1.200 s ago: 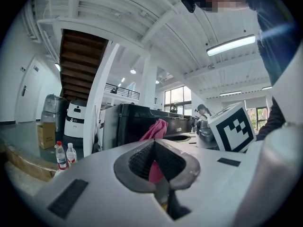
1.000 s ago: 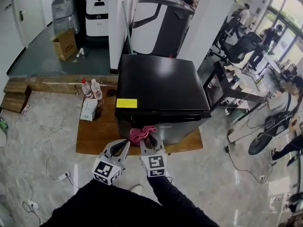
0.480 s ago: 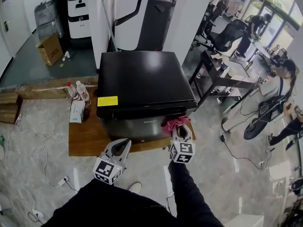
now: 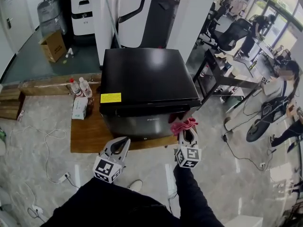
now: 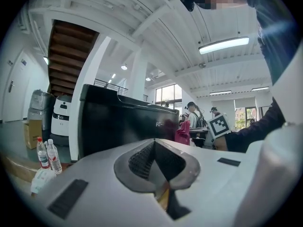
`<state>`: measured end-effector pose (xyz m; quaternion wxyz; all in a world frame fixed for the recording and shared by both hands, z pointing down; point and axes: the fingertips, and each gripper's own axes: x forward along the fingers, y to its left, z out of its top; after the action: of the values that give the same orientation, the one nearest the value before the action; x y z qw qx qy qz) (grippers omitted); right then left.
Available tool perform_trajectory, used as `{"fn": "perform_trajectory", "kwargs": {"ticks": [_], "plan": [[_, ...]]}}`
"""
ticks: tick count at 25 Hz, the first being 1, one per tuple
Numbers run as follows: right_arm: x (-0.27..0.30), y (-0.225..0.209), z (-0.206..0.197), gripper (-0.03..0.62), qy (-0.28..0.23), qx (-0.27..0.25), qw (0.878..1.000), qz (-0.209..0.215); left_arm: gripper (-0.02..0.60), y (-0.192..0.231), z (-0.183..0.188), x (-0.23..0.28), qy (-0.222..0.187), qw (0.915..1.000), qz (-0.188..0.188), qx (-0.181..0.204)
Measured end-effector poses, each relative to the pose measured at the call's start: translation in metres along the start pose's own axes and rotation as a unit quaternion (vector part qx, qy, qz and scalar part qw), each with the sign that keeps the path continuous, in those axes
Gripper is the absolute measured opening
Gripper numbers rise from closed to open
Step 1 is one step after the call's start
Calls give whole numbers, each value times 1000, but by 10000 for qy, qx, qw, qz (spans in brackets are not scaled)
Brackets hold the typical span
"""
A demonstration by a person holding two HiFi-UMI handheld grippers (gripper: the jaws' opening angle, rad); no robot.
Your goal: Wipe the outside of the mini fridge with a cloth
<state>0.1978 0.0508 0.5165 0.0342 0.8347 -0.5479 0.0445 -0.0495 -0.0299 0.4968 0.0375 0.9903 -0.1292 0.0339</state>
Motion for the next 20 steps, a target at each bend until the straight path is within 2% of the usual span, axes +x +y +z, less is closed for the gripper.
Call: {"fn": "perform_trajectory", "kwargs": {"ticks": [5,8,11,16,20], "plan": [[-13,109,-22,67,60,-91,9960,890,5,23,-13,-17,-94,9990,407,139],[-7,186,-52,67,275,-173,9871,1568,5,42,-36,-28,-53,9972,715,208],[-4,245,-85,67,498,-249,9767,2074,5,51,-70,-38,184,9961,856,135],[21,300,-120,67,749,-352,9647,2500,5,70,-104,-44,490,9937,1005,28],[43,300,-141,67,996,-181,9666,2353,5,80,-124,-47,736,9911,1106,-66]]}}
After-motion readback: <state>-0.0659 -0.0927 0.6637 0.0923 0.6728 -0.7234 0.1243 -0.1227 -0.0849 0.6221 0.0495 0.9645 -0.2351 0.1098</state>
